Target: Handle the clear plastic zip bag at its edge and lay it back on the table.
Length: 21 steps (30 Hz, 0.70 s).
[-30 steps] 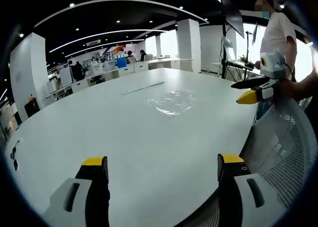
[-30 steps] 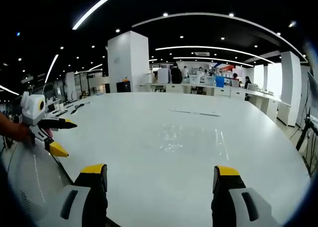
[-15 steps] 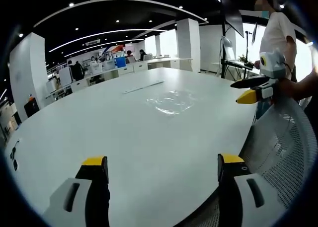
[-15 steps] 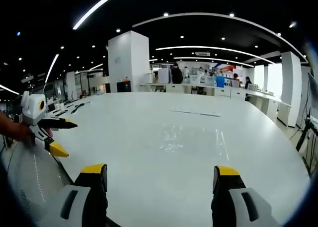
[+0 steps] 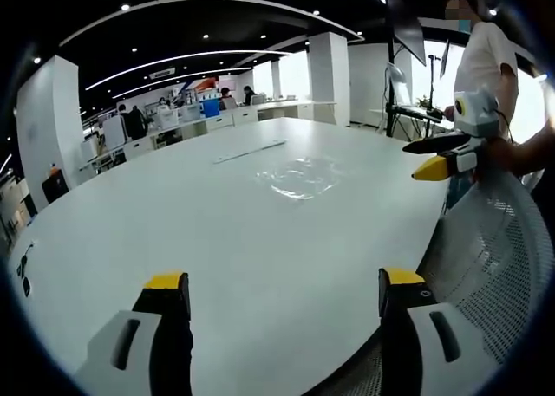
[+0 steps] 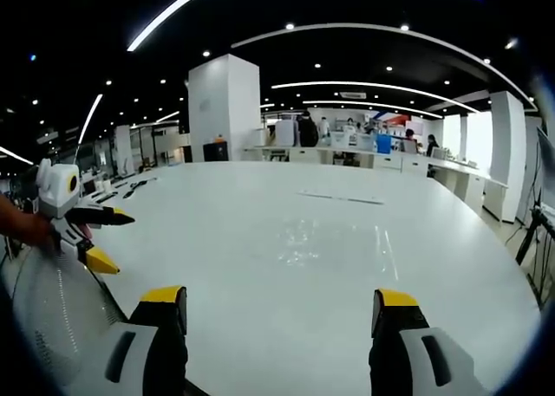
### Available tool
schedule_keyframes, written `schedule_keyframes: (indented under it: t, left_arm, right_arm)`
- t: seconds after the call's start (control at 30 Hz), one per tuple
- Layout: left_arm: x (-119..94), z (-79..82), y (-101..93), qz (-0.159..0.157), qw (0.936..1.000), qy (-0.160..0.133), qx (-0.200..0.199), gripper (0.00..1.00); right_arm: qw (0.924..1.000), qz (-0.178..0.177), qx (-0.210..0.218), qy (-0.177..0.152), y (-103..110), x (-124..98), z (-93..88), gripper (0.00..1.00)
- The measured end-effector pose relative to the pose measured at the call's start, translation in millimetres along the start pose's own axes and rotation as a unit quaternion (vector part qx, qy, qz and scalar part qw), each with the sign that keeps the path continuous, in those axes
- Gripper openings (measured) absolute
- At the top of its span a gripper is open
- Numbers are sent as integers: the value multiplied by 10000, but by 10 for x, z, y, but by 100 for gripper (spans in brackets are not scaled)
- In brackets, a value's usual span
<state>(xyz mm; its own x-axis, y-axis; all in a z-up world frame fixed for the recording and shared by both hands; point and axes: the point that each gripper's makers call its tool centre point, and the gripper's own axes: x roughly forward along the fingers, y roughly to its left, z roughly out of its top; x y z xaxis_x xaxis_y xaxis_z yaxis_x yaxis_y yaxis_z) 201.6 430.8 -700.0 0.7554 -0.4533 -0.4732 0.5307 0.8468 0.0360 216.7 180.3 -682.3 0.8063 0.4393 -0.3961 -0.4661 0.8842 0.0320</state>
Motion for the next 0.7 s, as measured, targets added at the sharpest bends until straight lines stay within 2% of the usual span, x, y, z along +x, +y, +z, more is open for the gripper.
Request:
schedule_keyframes:
  t: [0.7]
  left_arm:
    - [-12, 14, -9, 44, 10000, -8, 19, 89]
  right_arm:
    - [10000, -13, 1, -13, 23, -19, 25, 88]
